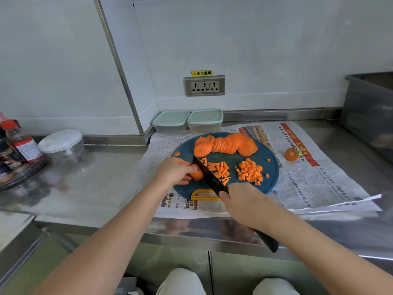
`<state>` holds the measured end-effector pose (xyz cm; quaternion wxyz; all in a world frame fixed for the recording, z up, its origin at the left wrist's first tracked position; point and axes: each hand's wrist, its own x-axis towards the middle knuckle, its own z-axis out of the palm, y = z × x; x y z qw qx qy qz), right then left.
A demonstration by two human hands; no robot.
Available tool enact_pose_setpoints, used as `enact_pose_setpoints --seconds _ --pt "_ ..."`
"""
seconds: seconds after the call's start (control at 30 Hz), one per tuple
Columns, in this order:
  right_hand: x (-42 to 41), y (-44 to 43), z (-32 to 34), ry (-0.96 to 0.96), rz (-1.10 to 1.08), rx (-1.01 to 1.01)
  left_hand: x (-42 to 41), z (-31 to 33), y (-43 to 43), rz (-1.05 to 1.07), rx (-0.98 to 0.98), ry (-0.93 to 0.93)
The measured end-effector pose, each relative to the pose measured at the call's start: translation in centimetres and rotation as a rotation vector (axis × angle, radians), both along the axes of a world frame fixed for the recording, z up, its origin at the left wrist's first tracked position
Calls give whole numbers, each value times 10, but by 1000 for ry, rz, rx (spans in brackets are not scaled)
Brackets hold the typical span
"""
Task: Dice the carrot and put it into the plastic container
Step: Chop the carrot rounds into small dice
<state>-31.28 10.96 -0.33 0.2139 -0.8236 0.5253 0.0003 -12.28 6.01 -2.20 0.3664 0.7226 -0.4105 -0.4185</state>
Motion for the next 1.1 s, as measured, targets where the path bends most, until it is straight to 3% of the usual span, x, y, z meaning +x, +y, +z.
enact_pose_setpoints --seconds 0.23,0.4,0.5,0.63,1.1 --pt "16 3 -3 -23 -30 -82 -6 -25 9 121 -257 63" --pt "16 -7 -11 39 -1 -54 -9 -28 12 151 -312 84" --pt "16 -10 -12 10 -37 -56 -3 -23 10 138 -224 107" --pt "14 -8 -3 15 -34 -34 6 -16 7 -18 -74 -25" --pt "11 -14 -5 -37 -50 16 9 -12 -1 -108 -9 169"
